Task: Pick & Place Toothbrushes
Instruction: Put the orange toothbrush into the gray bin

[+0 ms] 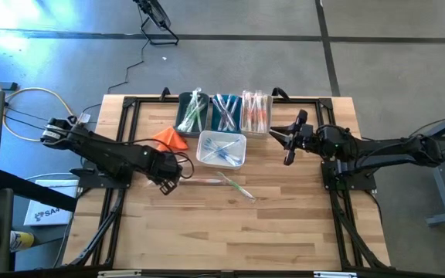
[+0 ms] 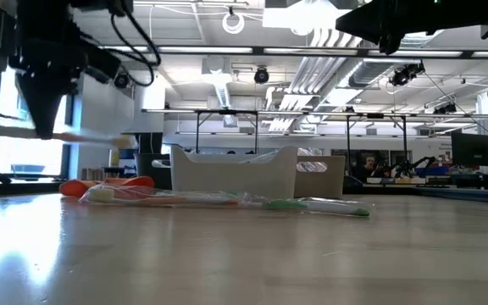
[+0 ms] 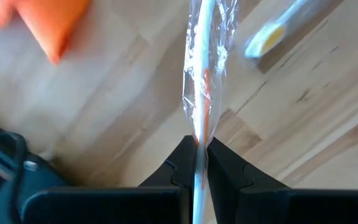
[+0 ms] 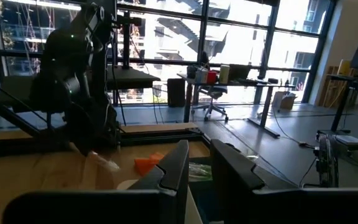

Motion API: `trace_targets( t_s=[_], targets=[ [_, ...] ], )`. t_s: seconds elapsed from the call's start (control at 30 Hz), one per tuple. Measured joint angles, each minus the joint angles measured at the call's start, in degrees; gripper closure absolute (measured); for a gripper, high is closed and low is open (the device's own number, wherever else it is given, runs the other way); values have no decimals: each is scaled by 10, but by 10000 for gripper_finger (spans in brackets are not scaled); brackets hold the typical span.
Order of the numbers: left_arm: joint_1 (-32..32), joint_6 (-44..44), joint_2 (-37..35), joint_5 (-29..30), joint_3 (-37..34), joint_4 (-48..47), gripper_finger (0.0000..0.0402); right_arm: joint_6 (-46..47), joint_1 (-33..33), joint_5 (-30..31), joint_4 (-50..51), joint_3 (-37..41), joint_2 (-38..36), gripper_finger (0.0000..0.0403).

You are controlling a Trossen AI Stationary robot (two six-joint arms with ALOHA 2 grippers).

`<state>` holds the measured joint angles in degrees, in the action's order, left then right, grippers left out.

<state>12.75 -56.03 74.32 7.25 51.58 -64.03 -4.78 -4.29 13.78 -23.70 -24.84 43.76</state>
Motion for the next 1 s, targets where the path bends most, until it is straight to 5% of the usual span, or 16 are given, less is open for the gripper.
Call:
trace_targets(
  t_s=[0.6,0.83,1.0],
  targets=[
    [-9,231,-1,247,203,-12,382,0,0,0,9,0,0,345],
    [-90,313,-1,274,206,71,382,1,0,0,11,0,0,345],
    [-155,431,-1,232,206,201,382,11,0,0,30,0,1,345]
  ],
)
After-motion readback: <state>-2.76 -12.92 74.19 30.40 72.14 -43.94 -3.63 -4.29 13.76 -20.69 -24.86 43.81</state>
